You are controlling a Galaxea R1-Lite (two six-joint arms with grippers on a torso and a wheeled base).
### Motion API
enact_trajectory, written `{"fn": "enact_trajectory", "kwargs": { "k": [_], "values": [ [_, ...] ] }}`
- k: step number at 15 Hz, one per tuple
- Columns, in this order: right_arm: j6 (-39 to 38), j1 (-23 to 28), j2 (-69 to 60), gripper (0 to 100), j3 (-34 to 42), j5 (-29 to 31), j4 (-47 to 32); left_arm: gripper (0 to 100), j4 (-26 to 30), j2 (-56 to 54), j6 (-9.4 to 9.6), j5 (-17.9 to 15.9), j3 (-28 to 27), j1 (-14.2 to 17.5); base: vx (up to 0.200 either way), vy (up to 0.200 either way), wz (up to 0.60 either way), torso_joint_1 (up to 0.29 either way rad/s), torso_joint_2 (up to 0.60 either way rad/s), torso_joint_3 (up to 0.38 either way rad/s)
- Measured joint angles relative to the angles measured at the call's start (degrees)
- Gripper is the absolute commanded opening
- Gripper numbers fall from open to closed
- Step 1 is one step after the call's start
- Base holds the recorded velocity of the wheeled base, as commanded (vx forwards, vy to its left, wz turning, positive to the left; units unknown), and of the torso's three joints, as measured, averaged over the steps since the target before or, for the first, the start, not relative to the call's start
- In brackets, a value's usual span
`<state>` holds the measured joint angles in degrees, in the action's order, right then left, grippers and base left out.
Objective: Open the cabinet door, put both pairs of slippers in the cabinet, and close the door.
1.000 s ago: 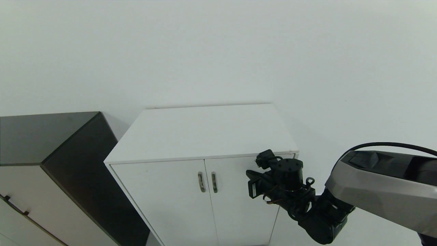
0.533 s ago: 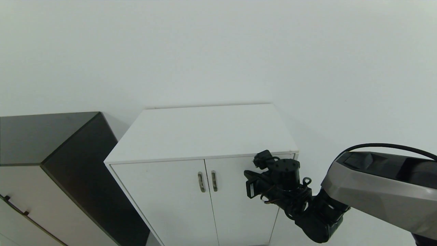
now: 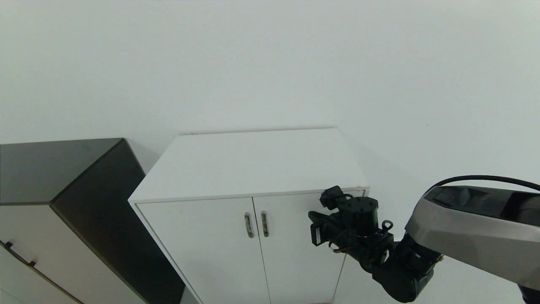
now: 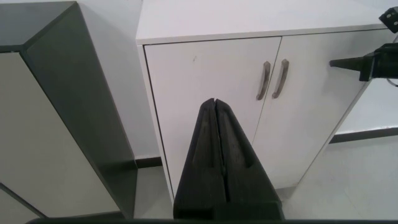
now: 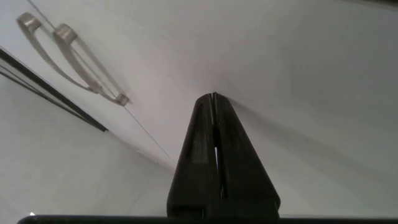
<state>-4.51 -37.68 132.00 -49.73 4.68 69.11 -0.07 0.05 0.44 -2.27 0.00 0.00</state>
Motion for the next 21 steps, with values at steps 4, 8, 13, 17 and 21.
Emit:
{"fn": "enact_trajectory", "kwargs": {
  "k": [4,8,13,17,21],
  "values": [
    [0.11,0.39,-6.61,0,8.41,0.98,0.17,0,0.00,0.00,0.00,-0.02,0.00,0.00,0.000,0.000,0.00,0.000,0.00,0.000],
    [0.05,0.56,-16.13,0,21.72,5.39,2.88,0,0.00,0.00,0.00,-0.02,0.00,0.00,0.000,0.000,0.00,0.000,0.00,0.000],
    [-0.09,0.83,-25.36,0,38.12,13.92,10.33,0,0.00,0.00,0.00,-0.02,0.00,0.00,0.000,0.000,0.00,0.000,0.00,0.000],
    [-0.35,1.74,-32.00,0,48.19,17.32,14.45,0,0.00,0.00,0.02,-0.02,0.00,0.00,0.000,0.000,0.00,0.000,0.00,0.000],
    [-0.35,2.82,-43.56,0,49.62,19.24,1.89,0,0.00,0.00,0.07,-0.02,0.00,0.00,0.000,0.000,0.00,0.000,0.00,0.000]
  ]
}}
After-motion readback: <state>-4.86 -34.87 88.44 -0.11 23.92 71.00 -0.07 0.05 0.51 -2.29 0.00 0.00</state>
